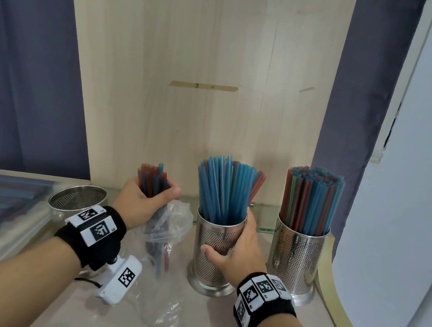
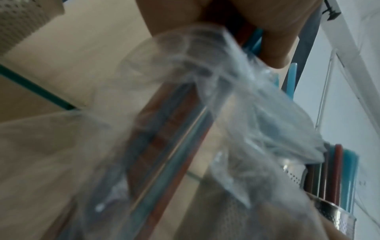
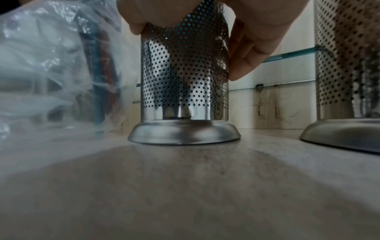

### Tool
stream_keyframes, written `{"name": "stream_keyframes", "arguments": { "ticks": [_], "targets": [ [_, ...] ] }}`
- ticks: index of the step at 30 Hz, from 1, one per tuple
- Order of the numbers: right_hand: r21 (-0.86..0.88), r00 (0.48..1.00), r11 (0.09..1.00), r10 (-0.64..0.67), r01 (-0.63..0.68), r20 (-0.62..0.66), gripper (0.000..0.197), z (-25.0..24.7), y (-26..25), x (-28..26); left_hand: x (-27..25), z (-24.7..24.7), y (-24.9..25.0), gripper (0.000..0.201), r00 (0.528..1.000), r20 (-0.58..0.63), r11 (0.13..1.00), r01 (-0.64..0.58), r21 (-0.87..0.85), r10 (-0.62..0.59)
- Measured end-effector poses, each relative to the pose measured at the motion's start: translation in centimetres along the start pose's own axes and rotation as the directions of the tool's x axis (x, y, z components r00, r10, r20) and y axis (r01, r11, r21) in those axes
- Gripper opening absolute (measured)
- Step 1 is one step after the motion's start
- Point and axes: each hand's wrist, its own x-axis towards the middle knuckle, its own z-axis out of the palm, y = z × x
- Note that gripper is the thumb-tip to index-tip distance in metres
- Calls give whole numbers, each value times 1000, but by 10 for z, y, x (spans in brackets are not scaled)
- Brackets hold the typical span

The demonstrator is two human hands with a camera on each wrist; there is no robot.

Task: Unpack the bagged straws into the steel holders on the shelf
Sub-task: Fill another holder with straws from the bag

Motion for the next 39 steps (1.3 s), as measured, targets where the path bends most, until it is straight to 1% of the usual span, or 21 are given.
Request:
{"name": "stream_keyframes", "arguments": {
  "ticks": [3,7,9,12,14,16,18,21,24,27,30,32,34,36,38,39],
  "targets": [
    [-1,1000,1000,3,-3,-2,116,0,0,0,-9,0,-5,8,998,47,999,36,-25,-35],
    [9,1000,1000,2,-2,-11,117,1,0,-1,-14,3,-18,7,990,127,998,53,30,-57],
    [14,1000,1000,2,-2,-14,117,1,-1,-1,-14,6,-20,6,987,147,996,48,72,-59],
    [19,1000,1000,5,-5,-9,114,0,-1,-1,-4,5,-7,16,994,81,994,66,83,-73],
    [24,1000,1000,2,-2,-4,114,0,-1,-1,7,1,14,24,1000,11,994,23,103,-24],
    [23,1000,1000,-2,2,0,114,-1,-2,-1,20,-5,38,29,997,-65,996,-26,82,31],
    [25,1000,1000,-5,5,3,114,-1,-2,-1,33,-16,64,34,991,-117,998,-62,-1,62],
    [28,1000,1000,0,0,4,116,-1,-2,0,45,-32,100,39,985,-133,985,-122,-120,106],
    [25,1000,1000,11,-11,14,116,-1,-2,0,46,-37,135,37,976,-174,939,-179,-293,132],
    [31,1000,999,10,-11,16,115,-2,-2,-1,37,-32,162,32,969,-231,879,-187,-438,91],
    [45,1000,999,18,-19,21,115,-2,-4,-2,27,-17,167,32,976,-215,824,-86,-559,-44],
    [55,999,998,28,-29,17,115,-3,-5,-2,21,0,161,35,970,-210,803,-30,-596,-119],
    [60,999,997,39,-39,15,115,-4,-6,-3,17,19,150,42,950,-258,816,-7,-578,-174],
    [54,999,998,43,-44,13,115,-5,-7,-3,15,33,138,42,925,-318,837,1,-547,-208],
    [51,999,998,37,-37,8,115,-5,-7,-3,17,41,129,38,900,-392,866,-34,-498,-191],
    [47,999,998,35,-36,7,115,-5,-7,-3,18,44,126,35,890,-428,889,-59,-453,-159]
  ]
}}
